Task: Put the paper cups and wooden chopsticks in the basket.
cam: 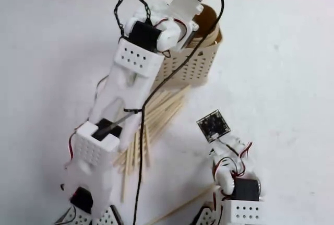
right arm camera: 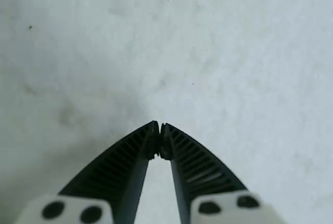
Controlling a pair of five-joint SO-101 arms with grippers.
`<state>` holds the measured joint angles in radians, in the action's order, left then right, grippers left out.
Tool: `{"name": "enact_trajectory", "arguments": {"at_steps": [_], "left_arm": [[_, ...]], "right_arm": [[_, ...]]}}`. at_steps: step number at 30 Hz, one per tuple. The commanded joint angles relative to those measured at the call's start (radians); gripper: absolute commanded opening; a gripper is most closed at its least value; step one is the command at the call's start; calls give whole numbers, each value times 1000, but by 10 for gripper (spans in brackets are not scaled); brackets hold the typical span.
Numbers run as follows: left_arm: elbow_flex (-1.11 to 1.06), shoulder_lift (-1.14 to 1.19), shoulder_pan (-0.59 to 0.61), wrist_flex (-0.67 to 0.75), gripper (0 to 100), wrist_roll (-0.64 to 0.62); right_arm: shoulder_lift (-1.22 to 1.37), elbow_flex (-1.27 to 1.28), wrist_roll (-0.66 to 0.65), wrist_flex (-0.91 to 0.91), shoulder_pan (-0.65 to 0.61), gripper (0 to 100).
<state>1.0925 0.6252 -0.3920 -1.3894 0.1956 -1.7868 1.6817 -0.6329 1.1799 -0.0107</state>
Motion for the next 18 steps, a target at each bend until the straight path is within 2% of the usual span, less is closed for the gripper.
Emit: {"name": "enact_trajectory", "arguments": {"at_steps": [1, 6, 10, 15, 18], "left_arm": [[-34, 79, 30, -34, 120, 12], [23, 108, 27, -38, 120, 12], [152, 107, 30, -63, 120, 12], [443, 108, 53, -226, 120, 3], [594, 97, 111, -307, 120, 2]], "right_arm": [[-13, 8, -11, 7, -8, 18], [-13, 8, -11, 7, -8, 18], [-13, 8, -11, 7, -8, 18], [-13, 8, -11, 7, -8, 18], [-13, 8, -11, 7, -8, 18]]}}
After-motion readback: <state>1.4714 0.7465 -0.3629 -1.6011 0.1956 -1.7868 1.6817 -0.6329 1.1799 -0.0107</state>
